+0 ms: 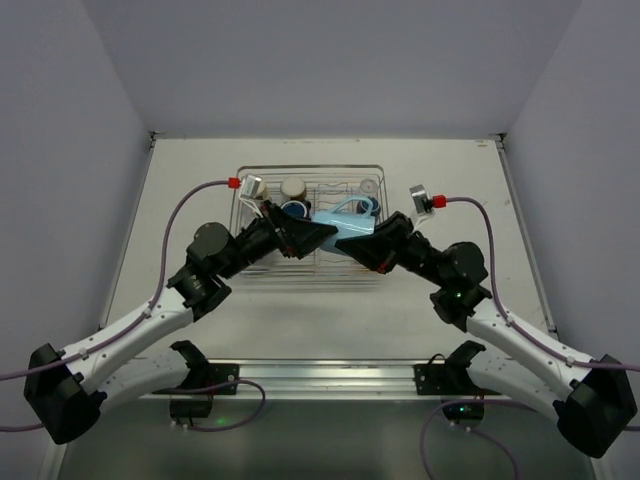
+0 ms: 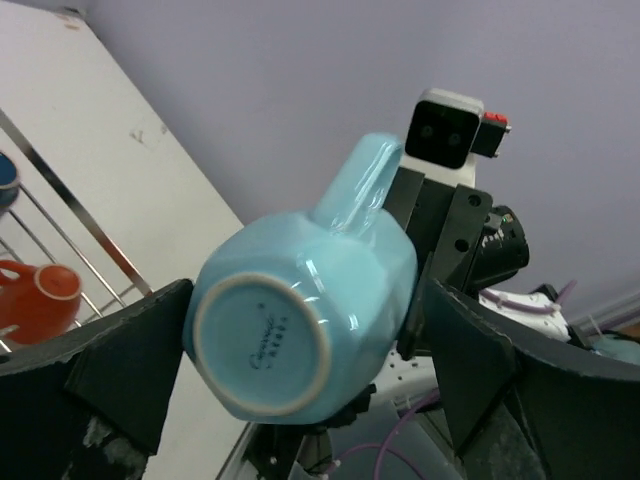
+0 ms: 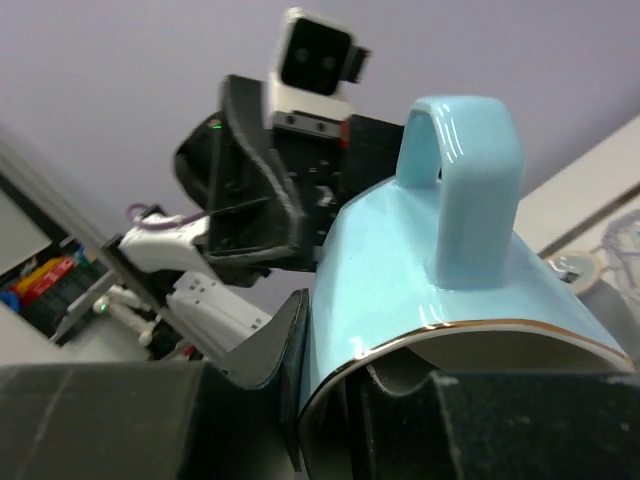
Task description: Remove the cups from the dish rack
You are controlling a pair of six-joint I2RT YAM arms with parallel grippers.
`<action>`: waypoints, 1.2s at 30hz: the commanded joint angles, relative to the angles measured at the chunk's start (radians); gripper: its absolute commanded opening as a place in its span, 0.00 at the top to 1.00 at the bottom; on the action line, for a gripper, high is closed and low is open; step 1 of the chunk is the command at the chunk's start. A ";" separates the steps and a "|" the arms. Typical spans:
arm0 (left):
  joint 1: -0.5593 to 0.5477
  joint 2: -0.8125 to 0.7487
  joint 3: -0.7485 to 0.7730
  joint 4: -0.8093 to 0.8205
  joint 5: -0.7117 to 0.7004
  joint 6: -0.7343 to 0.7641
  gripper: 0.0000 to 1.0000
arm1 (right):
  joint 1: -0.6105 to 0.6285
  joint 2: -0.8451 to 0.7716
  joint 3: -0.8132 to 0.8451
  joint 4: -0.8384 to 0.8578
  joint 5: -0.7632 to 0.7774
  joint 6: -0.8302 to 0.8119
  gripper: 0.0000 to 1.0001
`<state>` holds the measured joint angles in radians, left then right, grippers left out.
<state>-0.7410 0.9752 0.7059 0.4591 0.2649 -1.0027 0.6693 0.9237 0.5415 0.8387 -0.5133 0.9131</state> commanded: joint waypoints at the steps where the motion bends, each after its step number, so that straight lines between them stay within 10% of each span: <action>1: 0.005 -0.058 0.096 -0.130 -0.068 0.200 0.00 | -0.017 -0.048 -0.003 -0.128 0.136 -0.054 1.00; 15: 0.003 -0.268 0.152 -0.755 -0.329 0.665 0.00 | -0.249 0.006 0.487 -1.076 0.434 -0.413 1.00; 24: 0.003 -0.343 0.052 -0.844 -0.405 0.739 0.00 | -0.393 0.550 0.974 -1.499 0.702 -0.629 1.00; 36: 0.005 -0.329 0.006 -0.827 -0.366 0.762 0.00 | -0.467 1.112 1.362 -1.598 0.696 -0.729 1.00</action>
<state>-0.7399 0.6357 0.7208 -0.3840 -0.1143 -0.2718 0.2119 2.0182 1.7836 -0.7521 0.1696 0.2455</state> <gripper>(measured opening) 0.997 0.193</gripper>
